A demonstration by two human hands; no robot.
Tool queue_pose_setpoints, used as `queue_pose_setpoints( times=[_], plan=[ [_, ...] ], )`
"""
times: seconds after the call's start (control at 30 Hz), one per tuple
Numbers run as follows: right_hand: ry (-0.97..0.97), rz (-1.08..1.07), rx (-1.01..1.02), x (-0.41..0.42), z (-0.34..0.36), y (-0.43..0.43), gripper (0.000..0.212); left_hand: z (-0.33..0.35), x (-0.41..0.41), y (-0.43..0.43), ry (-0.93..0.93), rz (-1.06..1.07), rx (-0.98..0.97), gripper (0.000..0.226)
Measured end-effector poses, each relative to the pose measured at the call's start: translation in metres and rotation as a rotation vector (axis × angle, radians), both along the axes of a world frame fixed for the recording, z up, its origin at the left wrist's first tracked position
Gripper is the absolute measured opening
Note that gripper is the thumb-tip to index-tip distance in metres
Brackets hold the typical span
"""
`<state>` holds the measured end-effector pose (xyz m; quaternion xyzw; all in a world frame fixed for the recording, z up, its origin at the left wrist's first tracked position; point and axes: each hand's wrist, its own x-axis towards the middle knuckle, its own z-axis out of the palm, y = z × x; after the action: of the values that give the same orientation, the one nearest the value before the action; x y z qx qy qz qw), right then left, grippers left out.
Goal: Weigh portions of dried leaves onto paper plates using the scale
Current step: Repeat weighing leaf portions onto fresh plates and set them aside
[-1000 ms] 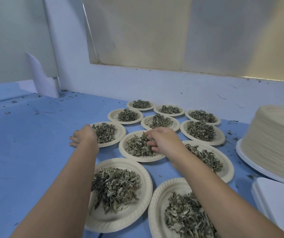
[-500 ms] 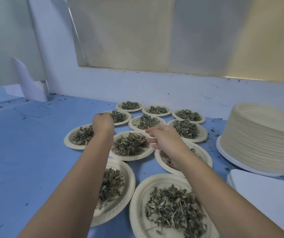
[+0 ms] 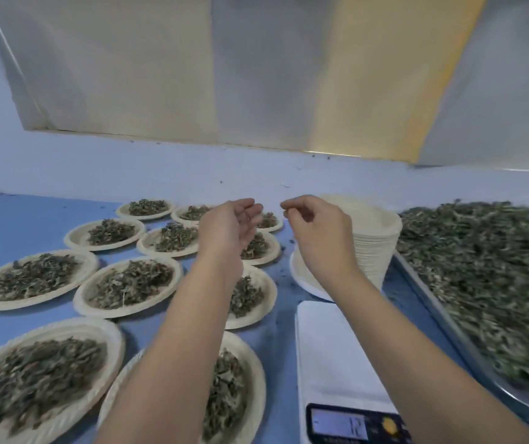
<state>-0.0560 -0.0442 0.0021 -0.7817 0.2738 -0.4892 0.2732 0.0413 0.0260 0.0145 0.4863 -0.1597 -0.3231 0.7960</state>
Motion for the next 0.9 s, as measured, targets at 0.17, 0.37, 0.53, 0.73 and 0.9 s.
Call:
queue_pose_setpoints(
  times=[0.17, 0.37, 0.53, 0.73, 0.9],
  plan=[
    [0.380, -0.245, -0.312, -0.034, 0.005, -0.035, 0.028, -0.011, -0.036, -0.011, 0.104, -0.061, -0.056, 0.026],
    [0.614, -0.284, -0.292, -0.043, -0.003, -0.050, 0.029, -0.020, -0.050, -0.011, 0.135, -0.020, -0.059, 0.027],
    [0.654, -0.310, -0.343, -0.041, -0.006, -0.053, 0.028, -0.017, -0.054, -0.012, 0.123, -0.025, -0.056, 0.028],
    [0.643, -0.303, -0.347, -0.041, -0.007, -0.053, 0.027, -0.019, -0.058, -0.014, 0.116, -0.056, -0.036, 0.027],
    [0.640, -0.300, -0.370, -0.039, -0.008, -0.054, 0.028, -0.021, -0.058, -0.015, 0.125, -0.058, -0.031, 0.027]
  ],
)
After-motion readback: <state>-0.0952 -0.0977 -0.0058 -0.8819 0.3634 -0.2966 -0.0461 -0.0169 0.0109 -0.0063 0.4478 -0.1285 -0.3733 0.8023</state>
